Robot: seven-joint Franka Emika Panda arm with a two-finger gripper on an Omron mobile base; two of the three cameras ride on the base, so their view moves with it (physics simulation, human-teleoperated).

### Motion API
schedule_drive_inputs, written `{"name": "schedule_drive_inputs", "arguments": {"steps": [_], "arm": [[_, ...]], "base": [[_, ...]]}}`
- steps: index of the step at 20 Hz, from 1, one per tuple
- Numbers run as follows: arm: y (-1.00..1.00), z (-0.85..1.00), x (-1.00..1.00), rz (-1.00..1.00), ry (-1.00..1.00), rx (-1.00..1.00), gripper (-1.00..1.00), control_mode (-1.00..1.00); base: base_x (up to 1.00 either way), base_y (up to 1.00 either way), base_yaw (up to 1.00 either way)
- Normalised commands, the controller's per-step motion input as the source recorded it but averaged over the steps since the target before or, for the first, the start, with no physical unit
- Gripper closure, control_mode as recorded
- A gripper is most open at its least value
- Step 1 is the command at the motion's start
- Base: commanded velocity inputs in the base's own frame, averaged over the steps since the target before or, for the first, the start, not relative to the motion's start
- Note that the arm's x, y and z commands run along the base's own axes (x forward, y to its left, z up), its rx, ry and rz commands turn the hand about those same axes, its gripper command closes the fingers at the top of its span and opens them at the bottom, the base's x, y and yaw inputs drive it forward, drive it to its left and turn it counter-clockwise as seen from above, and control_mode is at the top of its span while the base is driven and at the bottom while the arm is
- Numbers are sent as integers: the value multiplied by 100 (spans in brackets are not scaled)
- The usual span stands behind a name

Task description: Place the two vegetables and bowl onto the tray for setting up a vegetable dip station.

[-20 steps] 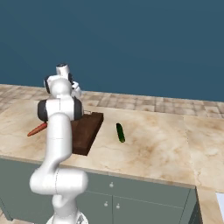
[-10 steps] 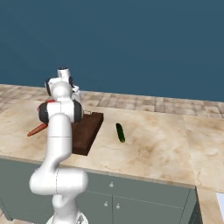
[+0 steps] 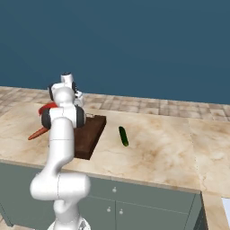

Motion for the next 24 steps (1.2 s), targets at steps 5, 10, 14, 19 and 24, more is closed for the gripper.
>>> {"name": "schedule_drive_inputs", "arguments": {"steps": [5,10,14,19,24], "arm": [[0,-22,6,1,0,0,-100,-100],[7,-2,4,2,0,1,100,-100],[26,0,-2,0,0,0,100,-100],[9,0,-1,0,0,0,100,-100],[-11,14,-4,-1,0,2,100,-100]], "base": [[0,0,0],[0,0,0],[0,0,0],[0,0,0],[0,0,0]]}}
